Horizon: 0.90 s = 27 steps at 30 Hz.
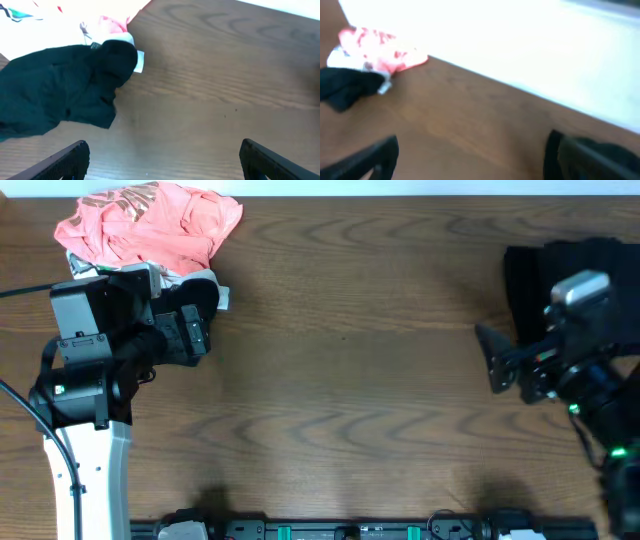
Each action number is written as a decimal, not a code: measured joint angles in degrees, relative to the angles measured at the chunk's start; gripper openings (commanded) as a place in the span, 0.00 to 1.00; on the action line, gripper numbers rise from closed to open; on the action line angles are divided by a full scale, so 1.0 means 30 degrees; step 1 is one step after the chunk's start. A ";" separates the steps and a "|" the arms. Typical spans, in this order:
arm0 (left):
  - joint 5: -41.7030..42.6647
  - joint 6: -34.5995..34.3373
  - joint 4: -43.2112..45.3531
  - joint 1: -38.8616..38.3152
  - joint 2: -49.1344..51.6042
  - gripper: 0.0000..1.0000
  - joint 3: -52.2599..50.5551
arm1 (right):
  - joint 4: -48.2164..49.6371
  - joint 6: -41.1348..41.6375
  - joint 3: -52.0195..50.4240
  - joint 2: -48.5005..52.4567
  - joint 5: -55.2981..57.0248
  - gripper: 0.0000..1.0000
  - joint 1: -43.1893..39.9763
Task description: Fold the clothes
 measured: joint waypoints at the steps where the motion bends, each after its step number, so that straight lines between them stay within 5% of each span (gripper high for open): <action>1: 0.0000 0.0000 0.0015 0.0000 0.0000 0.96 0.0000 | 0.1406 0.0015 -0.1778 -0.0801 -0.0022 0.99 0.0000; 7: -0.0007 0.0000 -0.0007 0.0000 0.0000 0.96 0.0000 | 0.7861 -0.0058 -1.0265 -0.5676 -0.0663 0.99 -0.0546; 15: 0.0000 0.0000 -0.0007 0.0000 0.0000 0.96 0.0000 | 1.1489 -0.0036 -1.7551 -1.1978 -0.1166 0.99 -0.1450; 27: 0.0007 0.0000 -0.0007 0.0000 0.0000 0.96 0.0000 | 1.4863 0.1071 -2.3737 -1.5489 -0.0153 0.99 -0.1472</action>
